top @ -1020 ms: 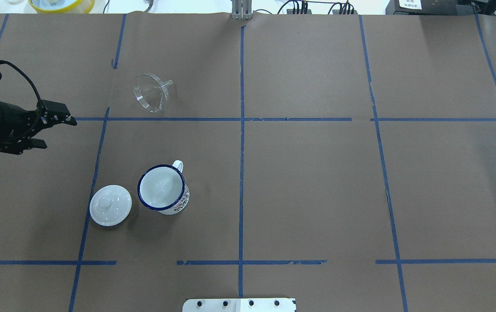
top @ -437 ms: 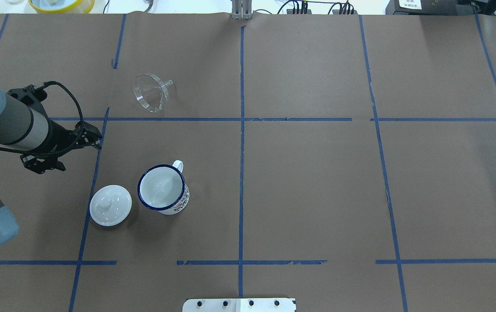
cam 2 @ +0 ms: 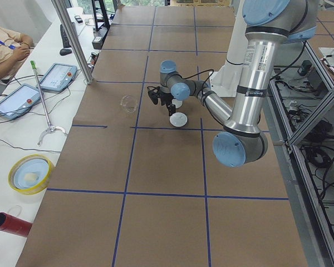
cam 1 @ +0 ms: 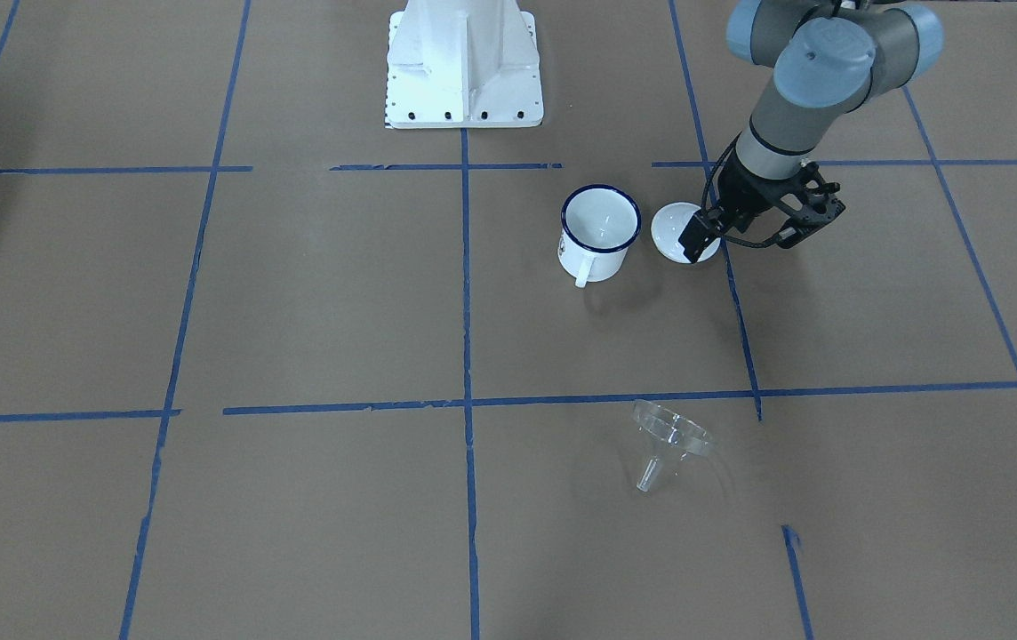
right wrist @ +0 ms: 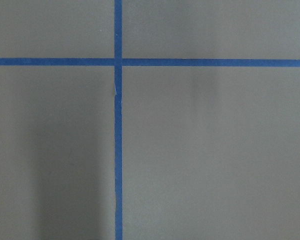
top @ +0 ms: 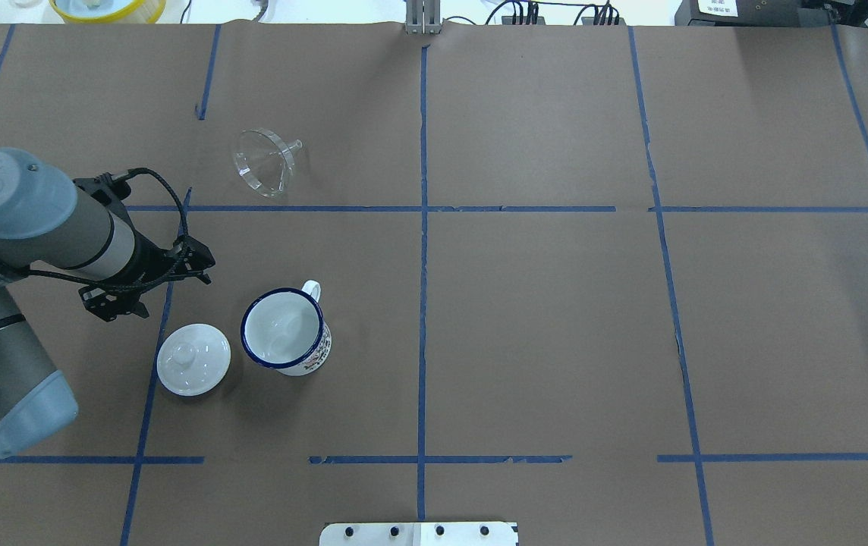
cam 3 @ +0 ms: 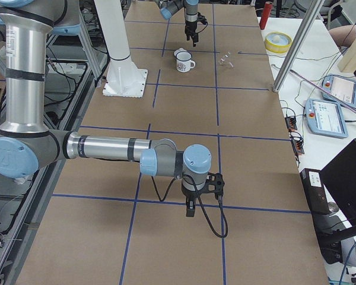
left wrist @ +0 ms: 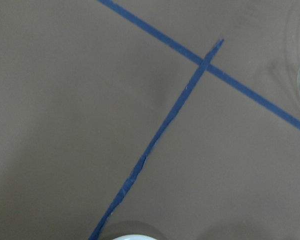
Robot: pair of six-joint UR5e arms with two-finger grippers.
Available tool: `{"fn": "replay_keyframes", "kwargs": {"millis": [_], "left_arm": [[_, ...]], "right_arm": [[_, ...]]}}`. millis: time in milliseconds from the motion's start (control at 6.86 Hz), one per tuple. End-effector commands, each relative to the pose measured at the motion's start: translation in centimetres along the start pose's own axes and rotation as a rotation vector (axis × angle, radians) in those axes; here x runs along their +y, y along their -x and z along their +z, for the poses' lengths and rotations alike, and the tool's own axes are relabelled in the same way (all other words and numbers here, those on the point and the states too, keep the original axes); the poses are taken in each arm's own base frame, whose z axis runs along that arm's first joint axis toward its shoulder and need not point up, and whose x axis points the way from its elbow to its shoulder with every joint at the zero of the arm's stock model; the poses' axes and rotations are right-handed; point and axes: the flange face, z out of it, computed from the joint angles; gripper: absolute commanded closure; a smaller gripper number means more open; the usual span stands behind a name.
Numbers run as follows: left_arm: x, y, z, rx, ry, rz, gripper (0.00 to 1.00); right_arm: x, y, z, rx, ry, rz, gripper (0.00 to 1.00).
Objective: Remove funnel from cup
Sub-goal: 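Move the left gripper back down to the white lid beside the mug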
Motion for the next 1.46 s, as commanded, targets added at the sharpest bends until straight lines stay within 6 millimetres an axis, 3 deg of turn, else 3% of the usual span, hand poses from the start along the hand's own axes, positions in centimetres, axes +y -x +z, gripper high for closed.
{"fn": "replay_keyframes", "kwargs": {"millis": [0,437,874,1020,1311], "left_arm": [[1.0,-0.8,1.0,-0.007,0.018,0.013,0.02],[3.6,0.7,2.8,-0.044,0.052,-0.029,0.06],[5.7,5.2,3.0,-0.052,0.077,0.008,0.07],[6.4,5.2,3.7,-0.063,0.085,0.007,0.13],[6.4,5.1,4.4,-0.066,0.083,0.014,0.17]], "right_arm": [[0.0,0.0,0.0,0.0,0.0,0.0,0.0],[0.0,0.0,0.0,0.0,0.0,0.0,0.0],[0.0,0.0,0.0,0.0,0.0,0.0,0.0],[0.0,0.0,0.0,0.0,0.0,0.0,0.0],[0.0,0.0,0.0,0.0,0.0,0.0,0.0]]}}
